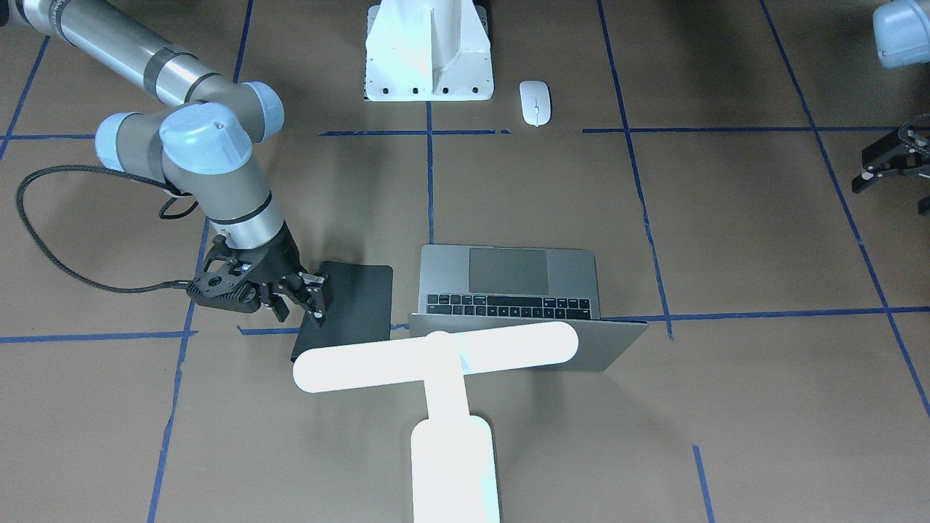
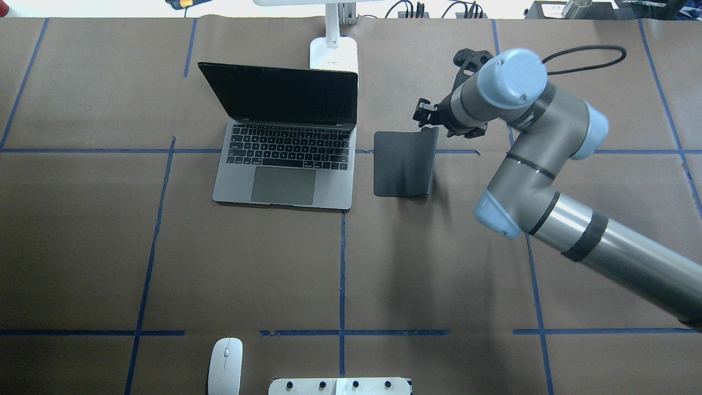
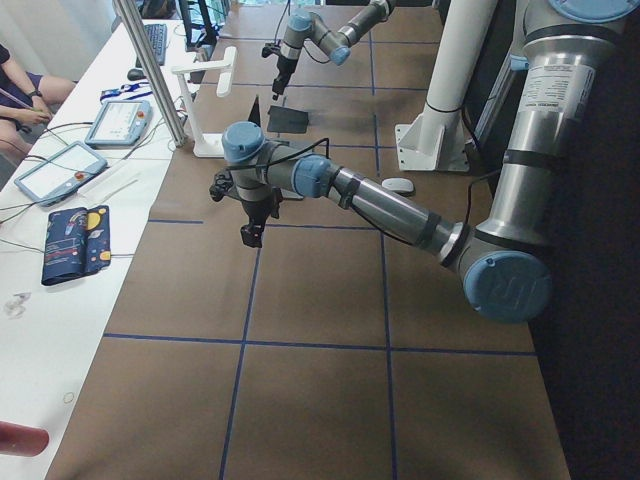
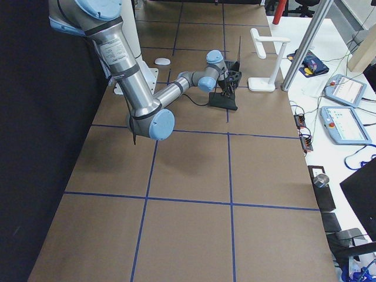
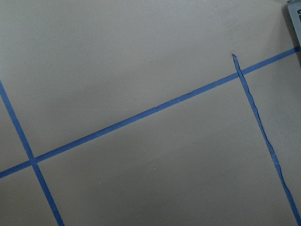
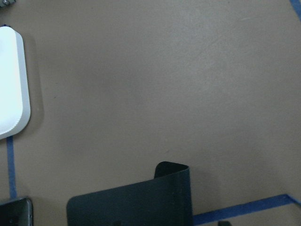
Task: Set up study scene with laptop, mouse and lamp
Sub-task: 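Release the mouse pad and withdraw the right gripper while left arm moves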
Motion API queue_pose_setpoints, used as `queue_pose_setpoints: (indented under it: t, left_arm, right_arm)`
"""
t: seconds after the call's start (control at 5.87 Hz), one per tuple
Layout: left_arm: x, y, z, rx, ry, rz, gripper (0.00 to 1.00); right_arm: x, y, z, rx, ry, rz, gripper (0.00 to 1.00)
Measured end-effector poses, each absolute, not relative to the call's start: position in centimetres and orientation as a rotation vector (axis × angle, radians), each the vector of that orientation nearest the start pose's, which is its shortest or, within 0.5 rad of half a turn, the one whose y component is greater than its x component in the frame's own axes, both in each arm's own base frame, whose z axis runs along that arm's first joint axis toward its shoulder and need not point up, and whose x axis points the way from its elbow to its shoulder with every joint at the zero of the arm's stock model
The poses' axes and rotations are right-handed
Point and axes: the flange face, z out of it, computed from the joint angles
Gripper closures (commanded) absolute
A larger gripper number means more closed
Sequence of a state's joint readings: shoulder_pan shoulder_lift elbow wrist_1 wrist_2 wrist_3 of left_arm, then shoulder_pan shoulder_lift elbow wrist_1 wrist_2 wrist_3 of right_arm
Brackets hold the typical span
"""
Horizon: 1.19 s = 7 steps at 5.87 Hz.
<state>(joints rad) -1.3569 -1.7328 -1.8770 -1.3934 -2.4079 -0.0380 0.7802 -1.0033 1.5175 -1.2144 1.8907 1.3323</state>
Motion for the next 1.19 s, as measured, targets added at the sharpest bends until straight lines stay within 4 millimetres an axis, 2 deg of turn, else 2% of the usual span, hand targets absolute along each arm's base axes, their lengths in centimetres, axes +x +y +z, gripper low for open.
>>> queue_pose_setpoints:
  t: [0.17,0.34,0.51,0.68,0.85,1.02,1.19]
  left_arm:
    - [6.4,-52.5,42.0,0.165,0.872,0.245,0.00]
    - [8.8,-50.5,40.2,0.158,0.882,0.262,0.00]
    - [12.1,-48.1,38.4,0.172,0.872,0.324,0.00]
    - [15.1,-45.8,36.3,0.185,0.865,0.353,0.00]
    - [18.0,-42.9,34.1,0.167,0.873,0.339,0.00]
    - [20.3,-39.7,32.5,0.148,0.864,0.316,0.00]
    - [22.9,-36.6,31.5,0.114,0.852,0.277,0.00]
  right_arm:
    - [-40.0,-58.5,32.1,0.116,-0.857,0.281,0.00]
    - [-37.2,-59.2,32.7,0.093,-0.791,0.202,0.00]
    - [-33.6,-59.0,33.2,0.083,-0.718,0.112,0.00]
    - [-28.5,-58.4,34.1,0.084,-0.647,0.008,0.00]
    - [-22.6,-57.4,35.6,0.086,-0.588,-0.097,0.00]
    - [-17.2,-56.2,38.2,0.082,-0.570,-0.171,0.00]
    - [-11.1,-54.5,41.8,0.076,-0.583,-0.228,0.00]
